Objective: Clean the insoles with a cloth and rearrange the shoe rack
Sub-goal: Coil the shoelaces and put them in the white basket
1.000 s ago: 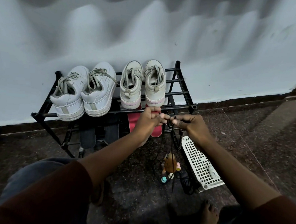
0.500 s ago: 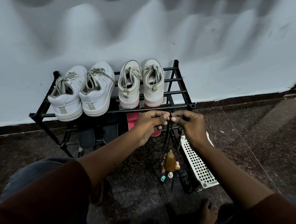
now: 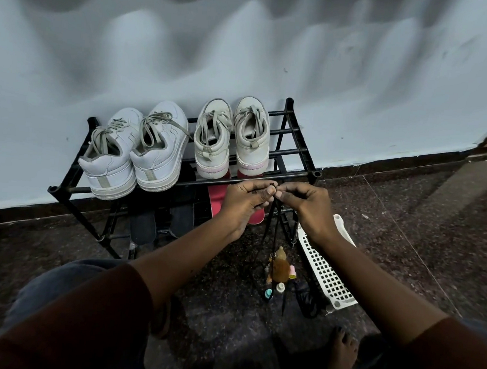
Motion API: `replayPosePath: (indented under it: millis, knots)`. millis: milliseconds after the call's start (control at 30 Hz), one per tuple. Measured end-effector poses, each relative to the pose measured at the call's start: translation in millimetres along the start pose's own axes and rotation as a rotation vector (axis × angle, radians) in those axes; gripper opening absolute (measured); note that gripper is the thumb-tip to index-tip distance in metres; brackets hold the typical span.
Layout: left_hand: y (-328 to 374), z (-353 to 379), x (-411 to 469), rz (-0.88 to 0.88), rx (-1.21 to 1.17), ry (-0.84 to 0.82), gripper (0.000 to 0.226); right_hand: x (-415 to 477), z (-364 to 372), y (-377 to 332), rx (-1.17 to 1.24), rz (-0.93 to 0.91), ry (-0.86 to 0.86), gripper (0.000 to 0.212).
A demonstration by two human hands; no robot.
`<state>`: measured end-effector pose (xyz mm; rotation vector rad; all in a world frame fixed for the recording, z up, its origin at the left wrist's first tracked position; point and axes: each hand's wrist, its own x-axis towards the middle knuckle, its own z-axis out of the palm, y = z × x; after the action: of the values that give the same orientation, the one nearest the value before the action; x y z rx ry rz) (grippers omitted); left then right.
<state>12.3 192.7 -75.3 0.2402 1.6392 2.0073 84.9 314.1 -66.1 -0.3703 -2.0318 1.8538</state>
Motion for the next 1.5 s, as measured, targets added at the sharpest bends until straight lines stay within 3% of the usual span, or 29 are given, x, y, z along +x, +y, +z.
replayPosePath:
  millis: [200,333,433,567,767,1000,1100,1200,1267,1367,1433,1500]
  knots:
    - [-1,1,-1,-0.017,0.036,0.016,0.01,0,0,3,0.034,0.004,-0.032,0.009]
    - [1,2,0,-0.024,0.116,0.05,0.011,0,3,4,0.224,0.106,-0.084,0.009]
    - [9,4,-3,-0.028,0.024,0.048,0.009,0,5,7,0.344,0.209,-0.151,0.006]
    - [13,-2,3,-0.022,0.03,0.12,0.007,-1,5,11,0.245,0.237,-0.172,0.007]
    - [25,-21,12,-0.075,-0.181,0.251,0.028,-2,-9,10,0.247,0.389,-0.22,0.014]
    - [23,-47,20,-0.11,-0.166,0.507,0.024,5,-34,2,0.134,0.447,-0.23,0.015]
    - [20,-46,19,-0.051,0.016,0.528,0.025,7,-35,-2,0.039,0.412,-0.201,0.014]
    - [20,-34,14,0.063,0.375,0.367,0.014,9,-30,-3,-0.142,0.312,-0.197,0.013]
    - [17,-25,9,0.099,0.597,0.1,0.019,9,-25,-3,-0.251,0.239,-0.229,0.011]
    - [8,-15,5,-0.002,0.737,-0.29,0.036,8,-20,-5,-0.289,0.162,-0.25,0.011]
    - [0,-13,3,-0.067,0.812,-0.389,0.036,7,-19,-4,-0.281,0.132,-0.256,0.012]
    - [0,-11,0,-0.109,0.813,-0.367,0.038,6,-19,-4,-0.26,0.122,-0.266,0.01]
